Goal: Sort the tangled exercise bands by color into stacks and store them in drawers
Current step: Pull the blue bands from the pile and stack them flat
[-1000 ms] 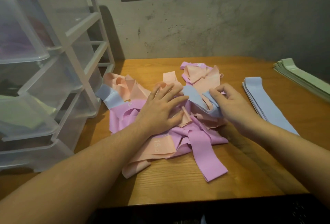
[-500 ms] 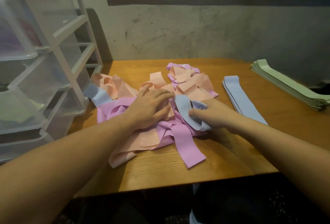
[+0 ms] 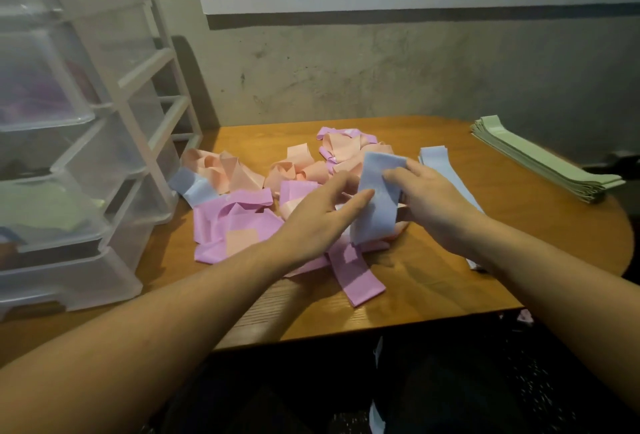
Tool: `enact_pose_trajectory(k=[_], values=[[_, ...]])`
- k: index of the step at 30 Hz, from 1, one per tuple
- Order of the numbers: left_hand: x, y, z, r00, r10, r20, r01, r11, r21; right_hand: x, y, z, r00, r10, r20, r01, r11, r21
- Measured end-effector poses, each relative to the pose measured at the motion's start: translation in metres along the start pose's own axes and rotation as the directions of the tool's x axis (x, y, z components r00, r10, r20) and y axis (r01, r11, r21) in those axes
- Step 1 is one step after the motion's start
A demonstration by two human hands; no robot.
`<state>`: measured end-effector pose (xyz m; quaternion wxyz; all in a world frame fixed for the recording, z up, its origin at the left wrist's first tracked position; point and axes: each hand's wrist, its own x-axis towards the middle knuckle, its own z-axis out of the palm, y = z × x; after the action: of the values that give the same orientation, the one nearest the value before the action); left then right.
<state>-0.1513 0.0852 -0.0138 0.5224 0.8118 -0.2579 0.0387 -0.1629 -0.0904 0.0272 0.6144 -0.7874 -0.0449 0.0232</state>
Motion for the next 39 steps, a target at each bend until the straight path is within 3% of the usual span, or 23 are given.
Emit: enact_pose_trajectory(k=[3,6,13,16,21,27,35,39], values=[[-0.001,0.009,0.001,0.995,-0.067,-0.077,0.057,0.990,-0.126,-0.011,-0.001,-0.006,0.999,-0.046,0.028,0.044,0.995,0.091],[-0.006,0.014,-0.003,0.990,-0.128,-0.066,0.118,0.983,-0.144,-0.020,0.000,-0.012,0.999,-0.049,0.015,0.046,0.990,0.135],[-0.014,0.045,-0.001,0.992,-0.126,-0.027,0.124,0.989,-0.078,-0.031,-0.006,-0.020,0.997,-0.047,-0.065,0.059,0.980,0.192],[-0.016,0.061,-0.004,0.988,-0.152,-0.017,0.147,0.977,-0.152,-0.036,-0.012,-0.022,0.997,-0.060,-0.052,0.069,0.975,0.213],[-0.014,0.089,-0.008,0.996,-0.059,-0.062,0.053,0.994,-0.100,-0.039,-0.023,-0.024,0.990,-0.138,-0.032,0.142,0.971,0.191],[-0.004,0.115,-0.012,0.987,-0.050,-0.156,0.042,0.998,-0.052,-0.043,-0.030,-0.022,0.965,-0.235,-0.116,0.258,0.930,0.263],[0.005,0.139,-0.007,0.977,-0.029,-0.210,0.012,0.997,-0.082,-0.056,-0.010,-0.016,0.832,-0.503,-0.234,0.501,0.862,-0.071],[0.007,0.142,-0.003,0.968,-0.095,-0.233,0.062,0.987,-0.146,-0.054,-0.007,-0.018,0.859,-0.430,-0.277,0.460,0.887,0.049]])
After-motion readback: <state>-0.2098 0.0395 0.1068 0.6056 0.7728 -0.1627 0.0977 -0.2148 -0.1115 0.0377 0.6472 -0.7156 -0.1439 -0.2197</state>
